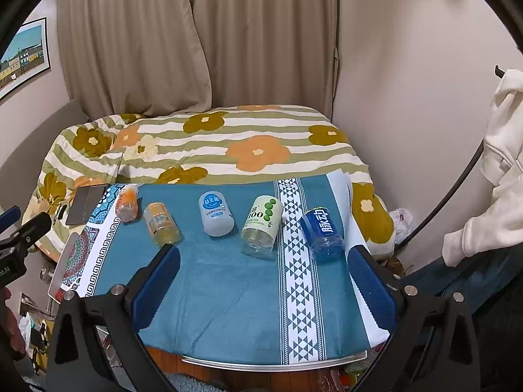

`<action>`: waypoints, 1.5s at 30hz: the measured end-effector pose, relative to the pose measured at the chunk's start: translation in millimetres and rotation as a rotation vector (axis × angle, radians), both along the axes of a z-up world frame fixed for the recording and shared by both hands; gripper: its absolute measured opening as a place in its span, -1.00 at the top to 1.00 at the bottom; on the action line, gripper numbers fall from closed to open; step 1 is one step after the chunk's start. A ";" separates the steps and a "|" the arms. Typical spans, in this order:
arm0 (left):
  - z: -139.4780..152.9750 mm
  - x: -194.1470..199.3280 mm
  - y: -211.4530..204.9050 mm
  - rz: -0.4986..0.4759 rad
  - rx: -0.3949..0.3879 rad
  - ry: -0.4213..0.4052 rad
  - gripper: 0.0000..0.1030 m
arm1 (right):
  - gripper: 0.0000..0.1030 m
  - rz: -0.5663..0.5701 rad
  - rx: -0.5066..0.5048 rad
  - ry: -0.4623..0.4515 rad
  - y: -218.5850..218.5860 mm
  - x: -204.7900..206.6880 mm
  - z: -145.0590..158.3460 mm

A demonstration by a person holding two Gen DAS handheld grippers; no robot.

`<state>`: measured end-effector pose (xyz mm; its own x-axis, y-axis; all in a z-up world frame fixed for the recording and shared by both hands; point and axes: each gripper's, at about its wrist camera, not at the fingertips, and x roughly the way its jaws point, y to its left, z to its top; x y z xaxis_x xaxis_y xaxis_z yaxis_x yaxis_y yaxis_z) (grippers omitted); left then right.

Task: Flip cup upright

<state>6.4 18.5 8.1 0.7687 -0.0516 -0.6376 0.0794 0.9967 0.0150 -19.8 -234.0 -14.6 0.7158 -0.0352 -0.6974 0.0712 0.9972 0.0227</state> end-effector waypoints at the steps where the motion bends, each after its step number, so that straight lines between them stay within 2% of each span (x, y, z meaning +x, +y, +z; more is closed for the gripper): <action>1: 0.2 -0.1 0.6 -0.001 0.000 0.001 -1.00 | -0.99 0.000 0.001 0.001 0.1 0.6 0.0; 45: -4.2 5.1 -1.6 -0.007 -0.013 0.002 -1.00 | -0.99 -0.025 -0.007 -0.005 7.7 0.9 -0.6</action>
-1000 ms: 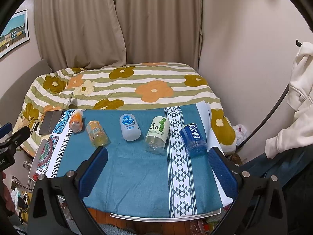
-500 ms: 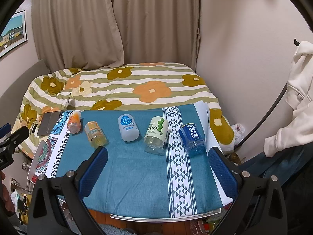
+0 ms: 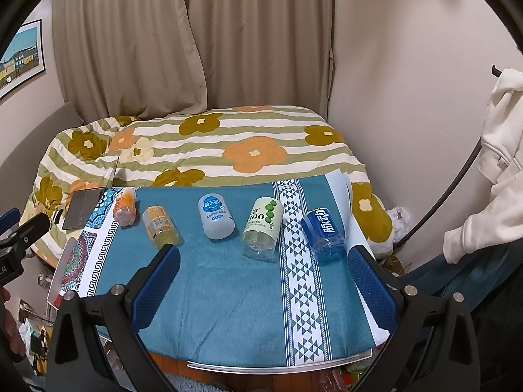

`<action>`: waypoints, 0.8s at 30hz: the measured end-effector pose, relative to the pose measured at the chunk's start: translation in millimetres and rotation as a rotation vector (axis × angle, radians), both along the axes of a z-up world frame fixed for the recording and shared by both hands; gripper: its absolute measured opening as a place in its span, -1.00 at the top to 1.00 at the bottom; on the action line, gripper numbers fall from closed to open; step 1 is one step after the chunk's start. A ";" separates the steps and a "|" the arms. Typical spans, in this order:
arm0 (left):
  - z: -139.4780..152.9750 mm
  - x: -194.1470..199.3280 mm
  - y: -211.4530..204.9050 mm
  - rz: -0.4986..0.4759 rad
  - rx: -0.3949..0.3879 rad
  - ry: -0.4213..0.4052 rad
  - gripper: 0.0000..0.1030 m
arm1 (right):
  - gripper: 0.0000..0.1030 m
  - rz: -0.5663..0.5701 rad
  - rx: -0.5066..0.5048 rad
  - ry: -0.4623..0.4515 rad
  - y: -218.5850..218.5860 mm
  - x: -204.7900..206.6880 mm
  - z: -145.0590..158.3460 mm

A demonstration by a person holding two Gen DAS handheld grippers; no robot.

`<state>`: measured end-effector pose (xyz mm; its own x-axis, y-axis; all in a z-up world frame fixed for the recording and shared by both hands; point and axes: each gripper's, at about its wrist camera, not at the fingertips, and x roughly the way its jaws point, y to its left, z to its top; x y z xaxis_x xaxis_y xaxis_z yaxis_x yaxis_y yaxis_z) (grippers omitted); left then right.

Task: Flip cup upright

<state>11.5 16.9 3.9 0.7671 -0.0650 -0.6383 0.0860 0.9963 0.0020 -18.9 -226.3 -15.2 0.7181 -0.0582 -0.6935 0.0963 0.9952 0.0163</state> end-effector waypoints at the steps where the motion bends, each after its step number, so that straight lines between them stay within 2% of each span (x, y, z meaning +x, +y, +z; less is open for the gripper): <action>1: -0.3 0.4 -0.5 0.000 -0.001 0.001 -1.00 | -0.99 0.001 0.000 0.001 -0.2 0.8 -0.1; 17: -3.0 3.4 -2.4 0.003 0.002 0.010 -1.00 | -0.99 0.017 0.000 0.005 4.9 4.0 -1.9; 24: -2.2 7.0 -15.4 -0.009 -0.017 0.044 -1.00 | -0.99 0.025 0.004 0.007 0.0 5.2 -1.2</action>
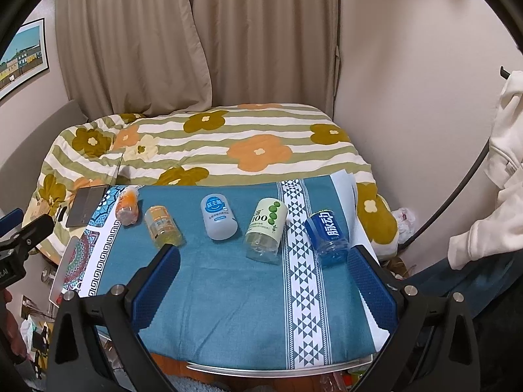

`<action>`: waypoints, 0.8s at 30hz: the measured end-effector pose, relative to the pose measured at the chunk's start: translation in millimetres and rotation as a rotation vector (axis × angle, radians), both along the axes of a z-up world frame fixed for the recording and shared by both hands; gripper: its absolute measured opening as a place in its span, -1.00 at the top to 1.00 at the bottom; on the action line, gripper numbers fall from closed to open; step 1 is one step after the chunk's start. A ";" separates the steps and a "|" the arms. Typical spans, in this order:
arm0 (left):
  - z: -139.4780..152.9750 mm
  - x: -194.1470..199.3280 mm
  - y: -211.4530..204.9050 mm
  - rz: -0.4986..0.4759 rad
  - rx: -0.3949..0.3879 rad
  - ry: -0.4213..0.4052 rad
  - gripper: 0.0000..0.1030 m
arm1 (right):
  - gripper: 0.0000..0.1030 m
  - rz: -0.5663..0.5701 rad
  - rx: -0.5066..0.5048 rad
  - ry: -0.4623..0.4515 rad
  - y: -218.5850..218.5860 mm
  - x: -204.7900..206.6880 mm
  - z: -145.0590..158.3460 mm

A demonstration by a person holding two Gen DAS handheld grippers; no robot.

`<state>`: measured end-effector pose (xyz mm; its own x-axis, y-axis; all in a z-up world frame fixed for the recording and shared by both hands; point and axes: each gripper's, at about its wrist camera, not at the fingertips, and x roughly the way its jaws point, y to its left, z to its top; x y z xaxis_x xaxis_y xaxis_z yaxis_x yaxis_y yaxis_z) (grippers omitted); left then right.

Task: Flip cup upright

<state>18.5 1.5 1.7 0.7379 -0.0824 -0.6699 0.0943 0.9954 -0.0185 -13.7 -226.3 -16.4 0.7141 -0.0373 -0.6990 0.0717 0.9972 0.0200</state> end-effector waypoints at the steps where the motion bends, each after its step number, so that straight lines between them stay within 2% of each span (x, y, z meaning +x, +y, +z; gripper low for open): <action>1: 0.0 2.2 -6.5 -0.007 -0.005 0.006 -1.00 | -0.99 0.003 0.000 0.003 -3.1 1.0 0.5; 9: 3.9 25.4 -52.0 -0.062 -0.016 0.041 -1.00 | -0.99 0.032 0.009 0.025 -42.9 12.9 -2.5; 13: -3.8 45.8 -76.7 -0.118 -0.031 0.097 -1.00 | -0.99 0.034 -0.009 0.034 -61.0 23.7 -10.2; 18: -16.6 74.1 -108.5 -0.209 -0.016 0.150 -1.00 | -0.99 -0.012 0.000 0.064 -80.3 38.0 -20.4; 24: -46.5 121.2 -143.6 -0.327 -0.010 0.245 -1.00 | -0.99 -0.108 0.021 0.113 -99.2 60.9 -37.4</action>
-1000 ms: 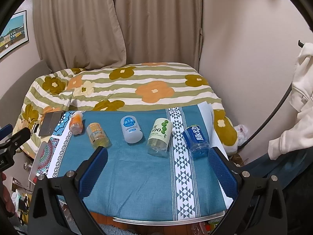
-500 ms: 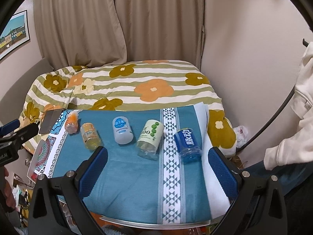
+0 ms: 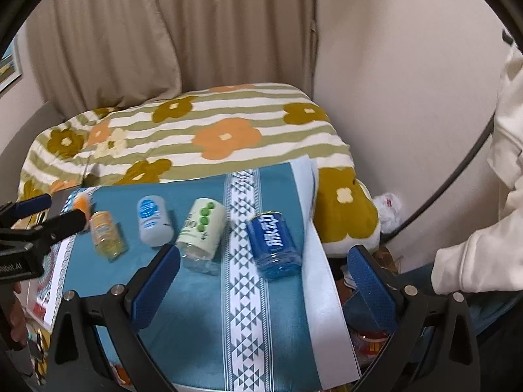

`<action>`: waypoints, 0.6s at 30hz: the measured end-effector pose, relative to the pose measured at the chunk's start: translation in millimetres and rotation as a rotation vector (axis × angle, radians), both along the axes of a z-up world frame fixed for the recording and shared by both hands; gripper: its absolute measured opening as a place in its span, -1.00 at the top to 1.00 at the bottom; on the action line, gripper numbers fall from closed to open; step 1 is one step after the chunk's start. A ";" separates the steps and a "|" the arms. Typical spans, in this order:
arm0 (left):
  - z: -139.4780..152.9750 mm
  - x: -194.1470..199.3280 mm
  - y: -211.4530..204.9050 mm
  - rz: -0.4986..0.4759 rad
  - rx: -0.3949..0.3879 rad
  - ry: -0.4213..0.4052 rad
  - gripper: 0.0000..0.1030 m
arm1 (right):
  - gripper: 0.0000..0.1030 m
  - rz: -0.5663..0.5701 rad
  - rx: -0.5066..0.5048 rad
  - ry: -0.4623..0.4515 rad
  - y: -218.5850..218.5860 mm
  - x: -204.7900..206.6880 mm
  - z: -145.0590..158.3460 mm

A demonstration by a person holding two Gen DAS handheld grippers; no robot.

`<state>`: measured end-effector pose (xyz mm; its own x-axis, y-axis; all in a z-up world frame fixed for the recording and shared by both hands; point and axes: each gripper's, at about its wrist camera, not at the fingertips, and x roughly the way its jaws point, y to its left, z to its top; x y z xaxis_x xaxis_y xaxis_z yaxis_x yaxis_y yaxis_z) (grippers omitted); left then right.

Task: Flip cup upright

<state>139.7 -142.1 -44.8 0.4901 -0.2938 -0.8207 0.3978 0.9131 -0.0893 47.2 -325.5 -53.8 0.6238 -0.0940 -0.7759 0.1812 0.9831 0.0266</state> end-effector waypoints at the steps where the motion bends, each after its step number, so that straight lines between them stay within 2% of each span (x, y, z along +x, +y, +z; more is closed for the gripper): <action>1: -6.3 7.8 -5.9 -0.019 0.003 0.019 -1.00 | -0.99 -0.015 0.003 0.008 -3.4 3.1 -2.5; 10: -59.5 58.7 -51.0 -0.166 0.031 0.174 -1.00 | -0.99 -0.150 0.038 0.086 -28.0 31.3 -31.8; 18: -105.2 81.9 -85.6 -0.251 0.087 0.284 -1.00 | -0.99 -0.226 0.069 0.133 -40.9 45.7 -55.7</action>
<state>221.6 -227.7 -150.0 0.1614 -0.2993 -0.9404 0.5807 0.7993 -0.1547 92.9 -366.4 -109.5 0.4852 -0.1632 -0.8590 0.4027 0.9138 0.0539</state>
